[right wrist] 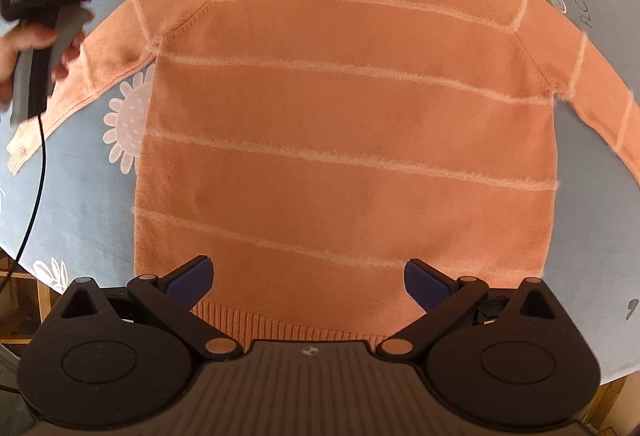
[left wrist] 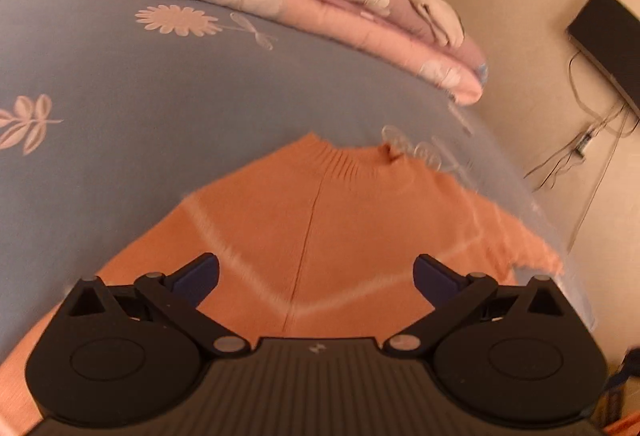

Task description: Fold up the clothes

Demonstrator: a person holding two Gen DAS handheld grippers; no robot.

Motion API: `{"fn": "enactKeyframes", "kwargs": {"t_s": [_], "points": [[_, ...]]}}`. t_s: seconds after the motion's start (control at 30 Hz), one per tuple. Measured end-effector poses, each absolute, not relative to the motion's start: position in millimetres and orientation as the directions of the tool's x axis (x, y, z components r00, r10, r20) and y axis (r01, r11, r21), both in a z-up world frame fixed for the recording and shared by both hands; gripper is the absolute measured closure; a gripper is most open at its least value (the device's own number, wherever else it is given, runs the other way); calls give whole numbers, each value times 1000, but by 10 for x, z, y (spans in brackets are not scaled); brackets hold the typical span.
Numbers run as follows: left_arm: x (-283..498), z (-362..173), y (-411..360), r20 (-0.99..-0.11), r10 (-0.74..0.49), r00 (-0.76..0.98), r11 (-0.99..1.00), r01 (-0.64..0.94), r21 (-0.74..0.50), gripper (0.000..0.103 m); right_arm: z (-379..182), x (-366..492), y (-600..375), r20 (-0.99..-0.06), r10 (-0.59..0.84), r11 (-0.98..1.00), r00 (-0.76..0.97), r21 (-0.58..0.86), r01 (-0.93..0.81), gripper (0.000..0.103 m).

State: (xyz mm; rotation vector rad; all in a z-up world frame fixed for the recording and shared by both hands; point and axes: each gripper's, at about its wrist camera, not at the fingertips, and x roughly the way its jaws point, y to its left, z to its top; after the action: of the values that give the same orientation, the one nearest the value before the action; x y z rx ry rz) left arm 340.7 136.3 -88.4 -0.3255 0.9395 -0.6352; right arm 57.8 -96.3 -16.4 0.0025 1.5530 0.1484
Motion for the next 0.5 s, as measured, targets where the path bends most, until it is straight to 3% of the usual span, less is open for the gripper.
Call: {"fn": "enactKeyframes", "kwargs": {"t_s": [0.07, 0.2, 0.27, 0.4, 0.5], "points": [[3725, -1048, 1326, -624, -653, 430, 756, 307, -579, 1, -187, 584, -935, -995, 96, 991, 14, 95, -89, 0], [4064, -1450, 1283, -670, -611, 421, 781, 181, -598, 1, -186, 578, -951, -995, 93, 992, 25, 91, -91, 0], [4071, -1523, 1338, -653, -630, 420, 765, 190, -615, 1, -188, 563, -995, -996, 83, 993, 30, 80, -87, 0], [3932, -1450, 1429, -724, -545, 423, 838, 255, -482, 1, -232, 551, -1123, -998, 63, 997, 27, 62, -50, 0], [3828, -1407, 1612, -739, -524, 423, 851, 243, -465, 1, -261, 582, -1171, -997, 72, 997, 25, 71, -29, 0]]}}
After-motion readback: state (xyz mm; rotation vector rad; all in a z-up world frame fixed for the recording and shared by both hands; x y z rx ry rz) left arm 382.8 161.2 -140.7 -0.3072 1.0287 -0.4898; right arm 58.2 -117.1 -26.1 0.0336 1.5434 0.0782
